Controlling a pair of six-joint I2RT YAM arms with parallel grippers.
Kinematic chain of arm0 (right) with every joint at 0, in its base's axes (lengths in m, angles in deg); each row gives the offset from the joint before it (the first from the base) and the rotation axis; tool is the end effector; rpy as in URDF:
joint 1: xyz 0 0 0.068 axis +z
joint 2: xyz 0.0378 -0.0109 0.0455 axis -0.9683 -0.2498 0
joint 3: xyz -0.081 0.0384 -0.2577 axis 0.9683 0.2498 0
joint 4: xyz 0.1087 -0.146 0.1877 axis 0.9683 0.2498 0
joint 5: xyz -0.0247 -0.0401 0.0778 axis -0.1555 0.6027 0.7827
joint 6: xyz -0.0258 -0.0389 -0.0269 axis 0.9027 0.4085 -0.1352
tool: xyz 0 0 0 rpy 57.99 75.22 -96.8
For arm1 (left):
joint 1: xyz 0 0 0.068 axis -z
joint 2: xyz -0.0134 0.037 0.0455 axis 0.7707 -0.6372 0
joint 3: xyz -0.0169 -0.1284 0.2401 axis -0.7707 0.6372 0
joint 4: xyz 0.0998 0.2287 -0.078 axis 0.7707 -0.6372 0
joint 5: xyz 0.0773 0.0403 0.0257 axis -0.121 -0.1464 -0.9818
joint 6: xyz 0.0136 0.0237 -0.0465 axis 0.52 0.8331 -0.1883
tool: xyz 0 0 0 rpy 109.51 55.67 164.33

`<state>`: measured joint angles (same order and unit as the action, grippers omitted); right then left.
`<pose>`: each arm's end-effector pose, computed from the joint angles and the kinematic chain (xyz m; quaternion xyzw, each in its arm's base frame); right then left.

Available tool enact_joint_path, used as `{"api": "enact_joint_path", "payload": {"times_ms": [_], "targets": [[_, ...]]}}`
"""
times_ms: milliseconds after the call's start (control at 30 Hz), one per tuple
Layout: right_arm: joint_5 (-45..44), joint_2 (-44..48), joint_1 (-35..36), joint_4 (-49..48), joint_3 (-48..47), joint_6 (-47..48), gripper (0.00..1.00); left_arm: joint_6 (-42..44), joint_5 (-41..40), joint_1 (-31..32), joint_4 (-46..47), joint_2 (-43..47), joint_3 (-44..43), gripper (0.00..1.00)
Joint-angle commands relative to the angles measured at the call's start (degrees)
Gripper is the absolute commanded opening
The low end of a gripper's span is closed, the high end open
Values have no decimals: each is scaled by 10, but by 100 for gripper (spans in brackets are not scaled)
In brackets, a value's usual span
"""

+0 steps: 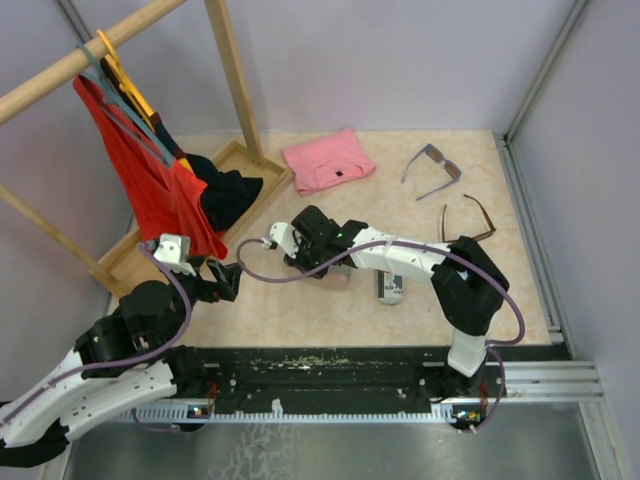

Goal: Organize the sunglasses
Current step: Adjust the sunglasses case at the center of the board.

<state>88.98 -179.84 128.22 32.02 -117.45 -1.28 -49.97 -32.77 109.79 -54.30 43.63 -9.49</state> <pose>0.2261 0.3082 0.2189 -0.6128 0.7282 0.1654 0.2586 0.0606 -0.0572 0.3353 0.0515 0.7599 -0.1635 0.6270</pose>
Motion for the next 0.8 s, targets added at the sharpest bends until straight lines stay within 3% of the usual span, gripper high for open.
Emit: {"api": "enact_joint_path", "payload": {"times_ms": [0,200,367,533,767], "targets": [[-152,46,-4,-88,-4,-163,7,0,-2,0,2,3,2,99],[-268,47,-9,-104,-11,-364,5,0,3,0,3,3,3,99],[-308,15,-21,-58,-55,-514,5,1,6,0,4,3,4,99],[-355,-30,-24,4,-118,-597,5,1,8,0,5,3,4,99],[-340,-54,-35,-35,-105,-657,8,1,13,1,7,4,5,99]]}}
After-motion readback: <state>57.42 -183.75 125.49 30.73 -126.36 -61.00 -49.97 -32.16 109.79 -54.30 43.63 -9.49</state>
